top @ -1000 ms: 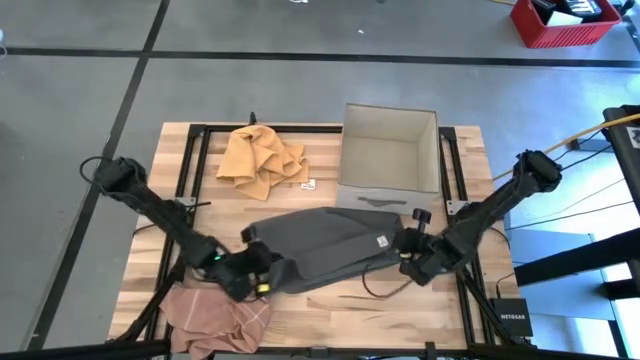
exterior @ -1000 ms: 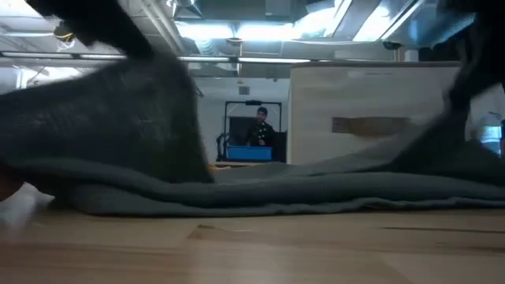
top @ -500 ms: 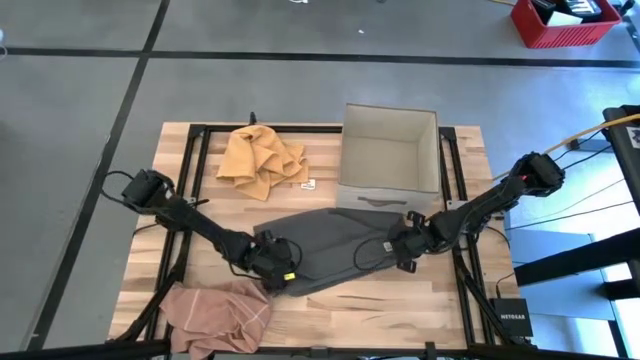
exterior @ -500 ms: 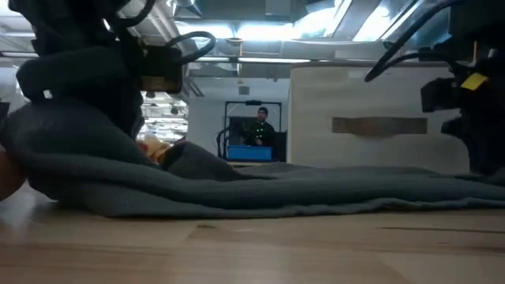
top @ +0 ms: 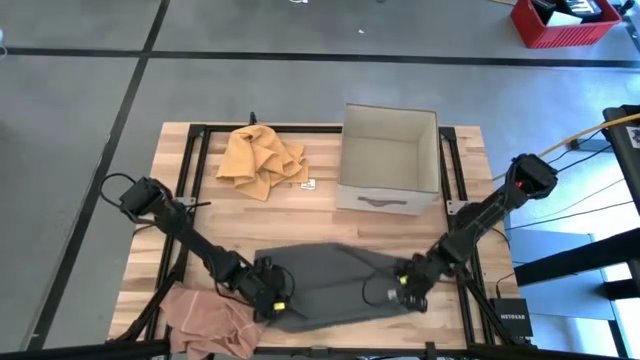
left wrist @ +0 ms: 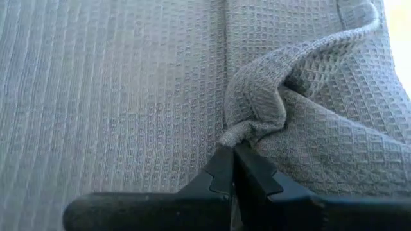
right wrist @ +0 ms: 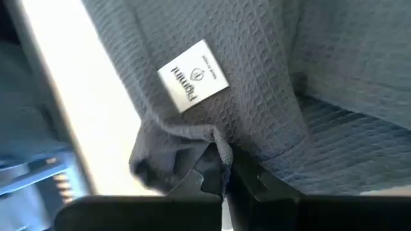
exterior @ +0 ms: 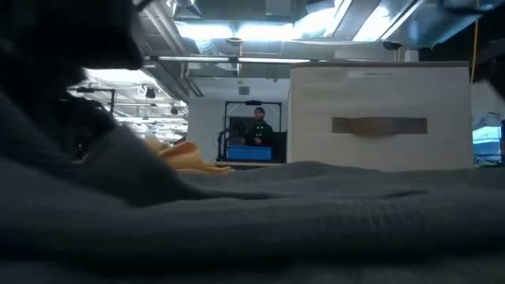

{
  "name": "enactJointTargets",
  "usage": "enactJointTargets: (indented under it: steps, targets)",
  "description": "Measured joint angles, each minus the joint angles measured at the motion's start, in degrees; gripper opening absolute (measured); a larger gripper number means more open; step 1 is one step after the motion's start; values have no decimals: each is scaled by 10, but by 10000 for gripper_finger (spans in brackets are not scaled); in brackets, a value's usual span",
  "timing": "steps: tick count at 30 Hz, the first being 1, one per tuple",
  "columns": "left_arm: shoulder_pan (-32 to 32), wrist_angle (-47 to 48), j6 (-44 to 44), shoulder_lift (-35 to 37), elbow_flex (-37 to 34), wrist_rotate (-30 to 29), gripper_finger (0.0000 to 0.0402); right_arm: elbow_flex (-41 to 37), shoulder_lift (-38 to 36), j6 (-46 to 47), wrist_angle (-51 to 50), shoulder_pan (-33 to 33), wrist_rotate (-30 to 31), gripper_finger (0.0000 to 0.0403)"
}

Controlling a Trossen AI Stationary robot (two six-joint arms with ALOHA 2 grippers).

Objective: Fold towel
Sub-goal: Fold the gray towel

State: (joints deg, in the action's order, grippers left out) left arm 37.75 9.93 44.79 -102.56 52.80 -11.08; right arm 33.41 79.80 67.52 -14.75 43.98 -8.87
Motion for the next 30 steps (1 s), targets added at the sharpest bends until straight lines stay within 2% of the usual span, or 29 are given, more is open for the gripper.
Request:
enactJointTargets:
  steps: [3,7,10,13,16,21,24,27,30]
  targets:
    - [17,-3,10,0,2,10,1,16,19,24,23,35,-3,5]
    - [25,9,-13,7,39,15,1,70,21,24,-24,56,18,5]
    - [25,56,-54,34,88,-7,1,145,14,-9,-120,60,49,5]
    - [24,154,-85,65,143,-72,1,239,11,-60,-234,59,112,5]
    - [25,251,-112,103,202,-165,1,342,9,-126,-332,59,214,5]
    - [29,349,-155,167,252,-314,1,476,3,-214,-475,59,473,5]
    - [26,384,-184,208,254,-371,1,509,-9,-249,-528,58,605,5]
    - [24,417,-204,243,254,-430,1,518,-23,-263,-567,43,685,5]
    - [19,419,-232,279,254,-518,1,519,-46,-263,-605,28,749,5]
